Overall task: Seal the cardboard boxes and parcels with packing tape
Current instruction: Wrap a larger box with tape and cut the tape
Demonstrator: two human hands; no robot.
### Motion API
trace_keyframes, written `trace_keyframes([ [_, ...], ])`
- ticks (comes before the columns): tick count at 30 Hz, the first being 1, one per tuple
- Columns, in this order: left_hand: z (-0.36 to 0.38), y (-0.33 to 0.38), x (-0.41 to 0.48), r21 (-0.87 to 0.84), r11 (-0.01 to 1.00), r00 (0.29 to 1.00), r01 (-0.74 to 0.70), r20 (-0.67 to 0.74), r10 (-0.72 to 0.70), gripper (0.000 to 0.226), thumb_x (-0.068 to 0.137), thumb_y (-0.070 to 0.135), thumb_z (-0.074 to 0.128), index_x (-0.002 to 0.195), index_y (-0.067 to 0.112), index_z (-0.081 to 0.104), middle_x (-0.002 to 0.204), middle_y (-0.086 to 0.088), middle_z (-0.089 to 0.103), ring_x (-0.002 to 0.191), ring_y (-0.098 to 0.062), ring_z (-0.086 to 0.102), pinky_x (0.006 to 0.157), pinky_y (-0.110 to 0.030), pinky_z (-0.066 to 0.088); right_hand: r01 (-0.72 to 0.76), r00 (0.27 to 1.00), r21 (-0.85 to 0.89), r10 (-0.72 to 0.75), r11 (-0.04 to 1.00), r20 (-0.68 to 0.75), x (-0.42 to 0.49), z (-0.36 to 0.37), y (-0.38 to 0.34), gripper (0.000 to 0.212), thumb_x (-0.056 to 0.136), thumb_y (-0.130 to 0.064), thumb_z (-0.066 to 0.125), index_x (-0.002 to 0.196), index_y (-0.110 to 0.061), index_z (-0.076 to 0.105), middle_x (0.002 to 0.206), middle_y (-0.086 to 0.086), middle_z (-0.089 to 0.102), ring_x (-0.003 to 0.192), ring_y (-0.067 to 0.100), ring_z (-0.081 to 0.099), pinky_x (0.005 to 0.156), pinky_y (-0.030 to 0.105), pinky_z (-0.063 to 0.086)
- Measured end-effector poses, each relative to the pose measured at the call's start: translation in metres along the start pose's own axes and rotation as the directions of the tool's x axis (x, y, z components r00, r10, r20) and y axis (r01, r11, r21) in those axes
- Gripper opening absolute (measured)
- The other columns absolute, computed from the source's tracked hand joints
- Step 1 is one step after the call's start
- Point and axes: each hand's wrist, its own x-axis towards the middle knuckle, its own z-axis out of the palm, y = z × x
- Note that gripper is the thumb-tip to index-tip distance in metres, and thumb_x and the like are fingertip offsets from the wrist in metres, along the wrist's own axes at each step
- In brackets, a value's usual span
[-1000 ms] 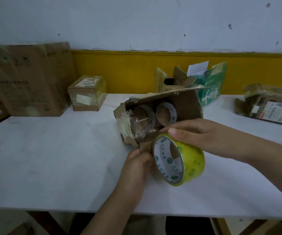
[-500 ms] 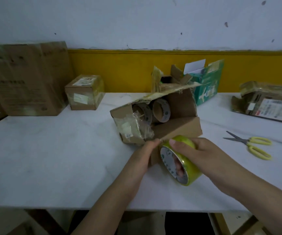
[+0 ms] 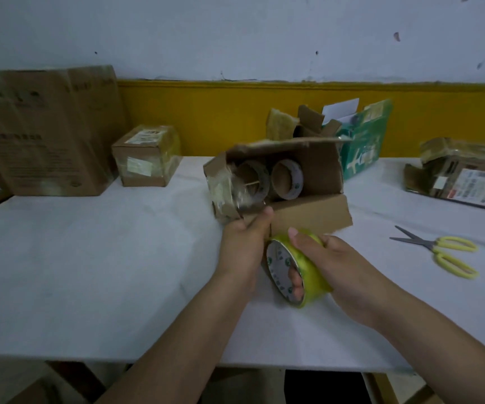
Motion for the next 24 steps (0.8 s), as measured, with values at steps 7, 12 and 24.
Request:
trace_keyframes([
  [7, 0.001, 0.019, 0.009, -0.162, 0.987, 0.998, 0.000, 0.059, 0.010, 0.025, 0.099, 0.025, 0.060, 0.091, 0.004, 0.071, 0.075, -0.008, 0.074, 0.062, -0.016, 0.070, 0.050, -0.019, 0.051, -0.025, 1.000, -0.033, 0.026, 0.999, 0.005, 0.013, 0.006, -0.003, 0.042, 0.096, -0.044, 0.054, 0.095, -0.002, 0.058, 0.063, 0.016, 0.062, 0.046, 0.023, 0.059, 0.049, 0.027, 0.052],
  [12, -0.004, 0.033, 0.010, -0.184, 0.980, 0.983, 0.072, 0.181, -0.038, 0.028, 0.093, 0.023, 0.066, 0.108, 0.000, 0.069, 0.090, -0.012, 0.075, 0.073, -0.016, 0.073, 0.058, -0.020, 0.055, 0.004, 1.000, -0.029, -0.004, 1.000, 0.003, 0.024, 0.009, -0.004, 0.043, 0.095, -0.047, 0.054, 0.088, -0.005, 0.058, 0.065, 0.018, 0.062, 0.047, 0.024, 0.059, 0.048, 0.027, 0.050],
  [24, -0.002, 0.046, 0.019, -0.068, 0.984, 0.984, 0.164, 0.083, -0.158, 0.031, 0.097, 0.034, 0.061, 0.114, 0.009, 0.069, 0.110, -0.009, 0.072, 0.101, -0.020, 0.066, 0.091, -0.032, 0.051, 0.160, 0.965, -0.256, -0.205, 0.953, -0.160, 0.041, 0.013, 0.004, 0.040, 0.092, -0.052, 0.056, 0.086, -0.014, 0.068, 0.076, 0.001, 0.073, 0.068, 0.013, 0.069, 0.071, 0.032, 0.057],
])
